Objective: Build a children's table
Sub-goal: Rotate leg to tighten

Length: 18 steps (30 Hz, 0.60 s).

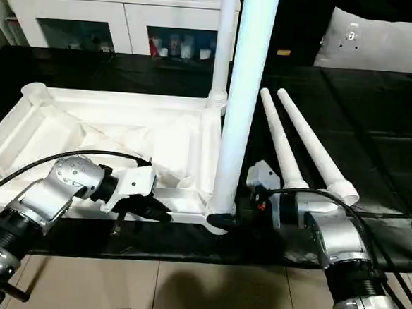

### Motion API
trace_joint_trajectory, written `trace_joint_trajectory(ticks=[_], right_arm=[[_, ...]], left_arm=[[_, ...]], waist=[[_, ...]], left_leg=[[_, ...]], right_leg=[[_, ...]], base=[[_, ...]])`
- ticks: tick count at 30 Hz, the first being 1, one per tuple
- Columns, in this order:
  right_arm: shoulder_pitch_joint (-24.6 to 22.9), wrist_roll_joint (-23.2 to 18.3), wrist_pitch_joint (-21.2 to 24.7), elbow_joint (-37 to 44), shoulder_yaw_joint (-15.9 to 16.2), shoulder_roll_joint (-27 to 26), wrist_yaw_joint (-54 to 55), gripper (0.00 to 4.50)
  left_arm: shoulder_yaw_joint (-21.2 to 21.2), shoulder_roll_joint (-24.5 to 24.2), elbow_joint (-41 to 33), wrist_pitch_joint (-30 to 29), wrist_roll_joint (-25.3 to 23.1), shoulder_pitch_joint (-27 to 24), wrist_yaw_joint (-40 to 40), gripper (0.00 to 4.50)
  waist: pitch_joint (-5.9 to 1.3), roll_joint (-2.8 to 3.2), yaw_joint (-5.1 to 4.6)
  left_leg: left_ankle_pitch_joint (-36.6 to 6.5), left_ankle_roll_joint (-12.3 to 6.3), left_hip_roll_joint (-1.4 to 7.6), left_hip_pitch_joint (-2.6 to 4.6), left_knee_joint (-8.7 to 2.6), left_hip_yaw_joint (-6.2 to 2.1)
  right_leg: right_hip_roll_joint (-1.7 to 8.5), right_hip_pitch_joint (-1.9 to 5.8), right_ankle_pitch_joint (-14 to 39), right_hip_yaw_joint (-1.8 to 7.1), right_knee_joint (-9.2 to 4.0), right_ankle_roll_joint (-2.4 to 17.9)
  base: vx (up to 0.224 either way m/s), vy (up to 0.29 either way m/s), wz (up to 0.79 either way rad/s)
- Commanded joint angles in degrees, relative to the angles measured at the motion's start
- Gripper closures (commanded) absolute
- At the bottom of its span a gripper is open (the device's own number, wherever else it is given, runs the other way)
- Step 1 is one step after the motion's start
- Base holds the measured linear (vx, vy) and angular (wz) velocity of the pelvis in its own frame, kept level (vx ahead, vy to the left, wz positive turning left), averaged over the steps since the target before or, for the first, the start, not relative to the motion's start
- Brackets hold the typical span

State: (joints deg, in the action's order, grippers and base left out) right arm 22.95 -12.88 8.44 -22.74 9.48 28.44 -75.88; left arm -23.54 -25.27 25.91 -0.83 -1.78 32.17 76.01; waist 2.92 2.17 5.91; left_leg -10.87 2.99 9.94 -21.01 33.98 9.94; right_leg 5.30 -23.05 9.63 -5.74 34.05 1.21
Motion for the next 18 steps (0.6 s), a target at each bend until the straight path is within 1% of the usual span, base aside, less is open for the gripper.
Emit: trace_joint_trajectory(ticks=[1, 5, 6, 8, 11, 12, 14, 15, 16, 17, 18], right_arm=[[0.66, -0.16, 0.10, 0.14, 0.26, 0.22, -1.26, 1.11], [0.47, -0.21, -0.05, -0.08, 0.52, -0.16, -1.57, 1.42], [0.39, -0.29, 0.01, 0.00, 0.57, -0.24, -1.57, 1.66], [0.06, -0.80, 0.35, 0.37, 0.68, -0.41, -1.58, 1.75], [-0.99, -1.81, 1.93, 1.43, 0.70, -0.79, -1.64, 1.84], [-1.40, -2.17, 2.38, 1.89, 0.52, -1.14, -1.24, 1.84], [-1.54, -2.03, 5.13, 1.98, -0.10, -2.62, 2.32, 1.85], [-1.42, -1.54, 5.62, 1.65, -0.29, -3.45, 4.29, 1.85], [-1.12, -0.47, 6.18, 0.77, -0.75, -5.41, 8.61, 1.85], [-0.45, 0.56, 6.08, -0.77, -1.61, -8.43, 14.33, 1.86], [0.15, 0.77, 6.46, -1.79, -2.22, -10.06, 17.27, 1.86]], left_arm=[[-3.33, -0.33, 1.64, 0.94, -1.55, -0.13, 2.81, 4.50], [-3.41, -0.35, 2.10, 1.35, -1.56, -0.10, 3.25, 4.50], [-3.35, -0.36, 2.00, 1.25, -1.42, -0.22, 3.35, 4.50], [-2.96, -0.33, 1.41, 0.61, -0.76, -0.81, 3.62, 4.50], [-2.05, -0.17, -1.00, -1.82, 0.40, -2.16, 2.93, 4.50], [-1.64, 0.04, -1.99, -3.26, 0.73, -2.65, 2.10, 4.50], [-0.85, 0.68, -4.07, -6.89, 1.04, -3.60, -0.37, 4.50], [-0.46, 1.10, -5.09, -8.50, 1.46, -4.02, -1.24, 4.50], [0.43, 2.19, -7.19, -12.05, 2.20, -4.82, -3.45, 4.50], [1.59, 4.24, -9.40, -16.13, 2.79, -5.42, -7.10, 4.50], [2.09, 5.47, -10.31, -18.02, 2.95, -5.54, -9.03, 4.50]], waist=[[-3.82, -1.05, 0.04], [-3.85, -1.03, 0.22], [-3.83, -0.99, 0.27], [-3.84, -0.96, 0.33], [-3.92, -0.96, 0.39], [-3.96, -0.94, 0.39], [-3.96, -0.85, 0.32], [-3.77, -0.92, 0.22], [-3.74, -0.66, 0.24], [-3.38, -0.69, -0.23], [-3.09, -0.68, -0.80]], left_leg=[[-10.11, -5.14, 3.44, 0.19, -3.87, -0.75], [-10.08, -5.02, 3.47, 0.23, -3.87, -0.78], [-10.10, -4.95, 3.51, 0.24, -3.90, -0.80], [-10.06, -4.87, 3.48, 0.25, -3.88, -0.79], [-9.65, -4.85, 3.55, 0.21, -3.87, -0.82], [-9.19, -4.93, 3.64, 0.24, -3.88, -0.83], [-8.49, -5.03, 3.70, 0.27, -3.90, -0.83], [-9.33, -5.00, 3.53, 0.12, -3.92, -0.78], [-10.06, -4.65, 3.54, 0.24, -3.99, -0.80], [-11.93, -3.62, 3.51, 0.17, -4.28, -0.93], [-14.72, -2.24, 3.32, 0.41, -4.43, -1.04]], right_leg=[[4.04, 3.11, 15.14, 3.20, -3.91, 11.92], [4.00, 3.11, 15.52, 3.16, -3.89, 11.82], [4.01, 3.09, 15.49, 3.17, -3.88, 11.84], [4.02, 3.11, 15.44, 3.19, -3.87, 11.87], [4.02, 3.20, 14.71, 3.18, -3.71, 12.08], [4.00, 3.22, 13.71, 3.20, -3.52, 12.41], [3.94, 3.17, 12.63, 3.23, -3.38, 12.96], [3.88, 3.13, 13.98, 3.13, -3.64, 12.75], [3.98, 3.07, 15.23, 3.15, -3.76, 12.57], [4.03, 2.94, 18.34, 3.07, -4.11, 11.99], [4.14, 2.78, 23.52, 2.95, -4.76, 10.76]], base=[[0.000, 0.000, 0.00], [0.000, 0.000, 0.00], [0.000, 0.000, 0.00], [0.000, 0.000, 0.00], [0.000, 0.000, 0.00], [0.000, 0.000, 0.00], [0.000, 0.000, 0.00], [0.000, 0.000, 0.00], [0.000, 0.000, 0.00], [0.000, 0.000, 0.00], [0.000, 0.000, 0.00]])
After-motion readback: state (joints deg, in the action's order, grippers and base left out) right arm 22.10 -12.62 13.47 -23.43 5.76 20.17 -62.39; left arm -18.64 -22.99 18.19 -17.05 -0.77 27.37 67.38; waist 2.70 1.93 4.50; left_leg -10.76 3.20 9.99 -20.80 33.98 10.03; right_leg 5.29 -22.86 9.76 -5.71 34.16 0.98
